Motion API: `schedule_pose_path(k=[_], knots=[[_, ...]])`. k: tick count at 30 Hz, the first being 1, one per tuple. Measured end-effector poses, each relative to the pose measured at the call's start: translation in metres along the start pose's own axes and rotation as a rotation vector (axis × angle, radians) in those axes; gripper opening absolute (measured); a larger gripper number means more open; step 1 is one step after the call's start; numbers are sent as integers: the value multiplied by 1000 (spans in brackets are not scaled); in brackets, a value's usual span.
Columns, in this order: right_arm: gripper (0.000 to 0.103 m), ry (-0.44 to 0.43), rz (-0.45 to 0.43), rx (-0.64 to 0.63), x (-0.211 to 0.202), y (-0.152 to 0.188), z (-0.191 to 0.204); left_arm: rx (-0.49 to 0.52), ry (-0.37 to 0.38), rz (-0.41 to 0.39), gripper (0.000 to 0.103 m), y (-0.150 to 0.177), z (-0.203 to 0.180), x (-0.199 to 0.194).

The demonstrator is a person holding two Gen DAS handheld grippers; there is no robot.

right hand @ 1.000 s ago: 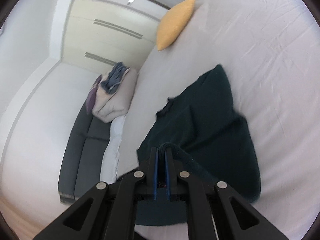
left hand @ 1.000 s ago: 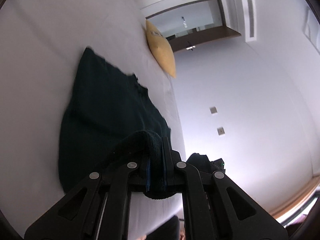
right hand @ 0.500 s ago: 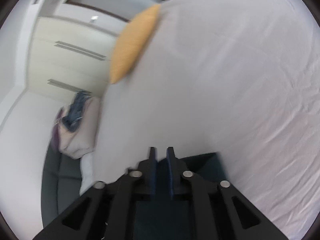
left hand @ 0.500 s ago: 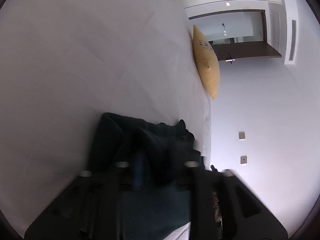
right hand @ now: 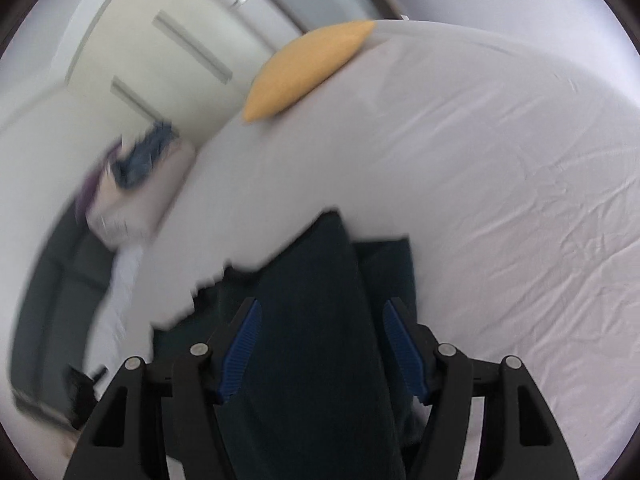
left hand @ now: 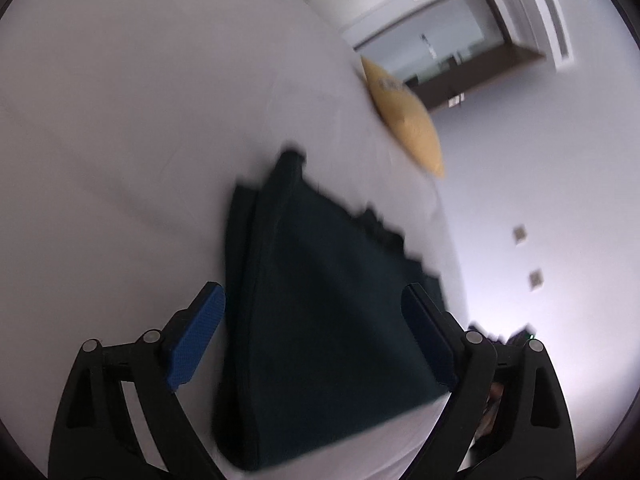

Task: Fold small clothes

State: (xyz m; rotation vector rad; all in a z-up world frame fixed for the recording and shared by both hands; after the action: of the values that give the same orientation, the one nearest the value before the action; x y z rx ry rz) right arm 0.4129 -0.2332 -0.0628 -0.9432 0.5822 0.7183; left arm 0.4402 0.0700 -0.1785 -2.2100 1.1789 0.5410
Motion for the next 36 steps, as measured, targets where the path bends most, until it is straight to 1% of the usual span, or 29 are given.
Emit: schedule_pose_path(k=[1,2,5,7,10,14,15,18,20,21,22,23,24,25,28,31,33,34,35,36], knots=[[64,11,11,-19,0,7,-1,11,-12,9,90,10,2,0],[63,16,20,-37,0,14,-1,27,-28,19,90,30,9,-2],[62,38,20,-41,-3,26,-4,70,-59,16,86,48,12,6],[61,41,12,-24,-10,32,-13,90,-70,10,79,54,14,6],[59,-6,0,25,-20,39,-19,86,-59,7,70,57,21,6],[56,-44,-16,59,-35,45,-31,110,-66,19,63,59,24,19],[55,-53,-9,67,-36,48,-33,119,-75,23,59,61,25,20],[46,-42,43,21,-30,60,-31,147,-97,20,52,62,22,20],[40,-25,58,-15,-29,67,-26,173,-109,21,48,66,20,19],[39,-24,60,-21,-29,68,-26,194,-123,24,43,68,19,20],[33,-19,62,-24,-29,70,-25,209,-139,21,35,70,19,20],[24,-5,63,-28,-30,70,-26,226,-156,18,33,71,19,19],[20,12,66,-31,-32,71,-28,237,-168,16,30,72,20,19],[11,16,66,-30,-32,71,-31,240,-174,14,26,73,20,18],[8,22,75,-35,-33,76,-34,250,-197,17,19,76,24,17],[7,46,69,-55,-37,81,-31,246,-193,10,16,78,25,13],[7,46,56,-47,-41,84,-29,243,-193,4,15,80,27,8],[7,47,50,-42,-44,85,-29,241,-191,4,13,81,27,6],[7,44,45,-36,-46,86,-28,240,-191,2,7,83,28,4],[7,38,40,-34,-50,88,-26,239,-190,3,5,84,28,1]])
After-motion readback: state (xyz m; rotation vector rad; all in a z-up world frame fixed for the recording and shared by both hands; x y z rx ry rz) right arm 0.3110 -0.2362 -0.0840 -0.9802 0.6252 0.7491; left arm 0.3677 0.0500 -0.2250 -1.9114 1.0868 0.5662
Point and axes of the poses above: each gripper's, at about its wrist camera, not at the fingertips, and x roughly the way its jaws point, z to its left, y to its underside, the point moved 9 cm from there along x, roughly the way its jaws point, and after that the axes turned 5 degrees about -x, right-handed, at the moved point
